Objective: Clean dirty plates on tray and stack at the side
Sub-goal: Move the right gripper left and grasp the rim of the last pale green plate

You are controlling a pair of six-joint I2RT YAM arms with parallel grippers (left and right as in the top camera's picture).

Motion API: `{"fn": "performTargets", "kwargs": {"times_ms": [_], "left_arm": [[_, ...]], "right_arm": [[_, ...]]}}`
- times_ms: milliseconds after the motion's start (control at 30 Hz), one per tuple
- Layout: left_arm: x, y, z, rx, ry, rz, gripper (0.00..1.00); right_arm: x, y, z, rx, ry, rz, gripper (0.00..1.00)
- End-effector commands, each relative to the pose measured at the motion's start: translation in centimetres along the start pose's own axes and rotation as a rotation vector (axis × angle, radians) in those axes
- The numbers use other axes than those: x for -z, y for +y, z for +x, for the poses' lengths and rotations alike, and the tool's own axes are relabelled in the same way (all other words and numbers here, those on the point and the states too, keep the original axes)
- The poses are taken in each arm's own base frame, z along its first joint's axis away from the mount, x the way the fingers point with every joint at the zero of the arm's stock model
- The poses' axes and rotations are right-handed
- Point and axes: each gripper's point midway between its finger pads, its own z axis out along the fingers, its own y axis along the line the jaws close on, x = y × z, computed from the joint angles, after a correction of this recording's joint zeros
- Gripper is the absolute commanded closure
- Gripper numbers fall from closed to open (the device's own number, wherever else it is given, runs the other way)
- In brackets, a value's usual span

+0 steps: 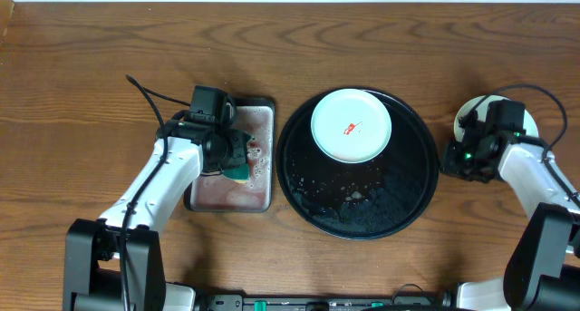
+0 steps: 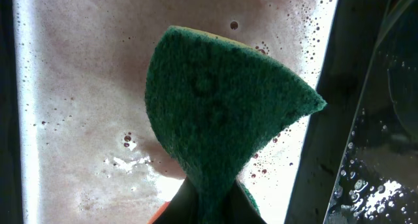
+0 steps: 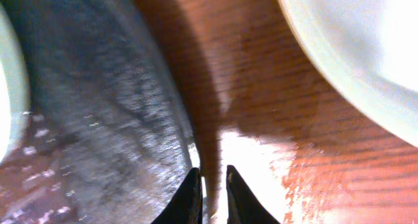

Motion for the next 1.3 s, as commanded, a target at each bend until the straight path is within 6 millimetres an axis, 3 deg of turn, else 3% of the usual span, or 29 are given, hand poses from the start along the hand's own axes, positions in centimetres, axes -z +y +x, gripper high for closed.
{"fn": "performTargets", "kwargs": {"times_ms": [0, 100, 167, 200, 233, 300, 367, 467, 633, 733, 900, 1033, 1267], "left_arm": [[0.0, 0.4, 0.1, -0.014, -0.002, -0.014, 0.92], [0.0, 0.3, 0.0, -0.015, -0.005, -0.013, 0.92], [0.0, 0.3, -0.1, -0.015, -0.01, -0.011, 0.92], [0.0, 0.3, -0.2, -0.016, -0.013, -0.01, 0.92], [0.0, 0.2, -0.3, -0.016, -0.018, -0.009, 0.92], [0.0, 0.2, -0.4, -0.017, -0.023, -0.007, 0.92], [0.0, 0.2, -0.4, -0.017, -0.023, -0.007, 0.92], [0.0, 0.2, -0.4, -0.017, -0.023, -0.007, 0.92], [0.0, 0.1, -0.5, -0.018, -0.027, -0.006, 0.92], [0.1, 0.1, -0.8, -0.02, -0.037, -0.002, 0.92], [0.1, -0.2, -1.5, -0.043, -0.069, 0.007, 0.91], [0.1, 0.2, -2.2, -0.058, -0.098, -0.023, 0.92], [-0.7, 0.5, -2.2, -0.056, -0.087, -0.034, 0.92]], "right_arm": [[2.9, 2.4, -3.7, 0.028, -0.057, -0.056, 0.88], [4.7, 3.2, -5.3, 0.037, -0.078, -0.064, 0.86], [5.8, 4.9, -6.1, 0.059, -0.091, -0.118, 0.84], [6.2, 6.1, -6.3, 0.076, -0.094, -0.159, 0.79], [6.4, 8.3, -6.3, 0.116, -0.098, -0.231, 0.65], [5.9, 10.5, -6.0, 0.196, -0.104, -0.264, 0.46], [4.9, 12.3, -5.8, 0.247, -0.125, -0.268, 0.47], [3.3, 13.2, -5.7, 0.242, -0.141, -0.213, 0.49], [0.1, 13.4, -5.3, 0.218, -0.15, -0.059, 0.5], [-1.6, 13.9, -4.8, 0.237, -0.128, -0.036, 0.63], [-4.1, 12.4, -4.1, 0.13, -0.092, 0.056, 0.67], [-5.1, 12.0, -3.7, 0.113, -0.066, 0.067, 0.71], [-5.0, 12.4, -3.9, 0.117, -0.075, 0.053, 0.72]]}}
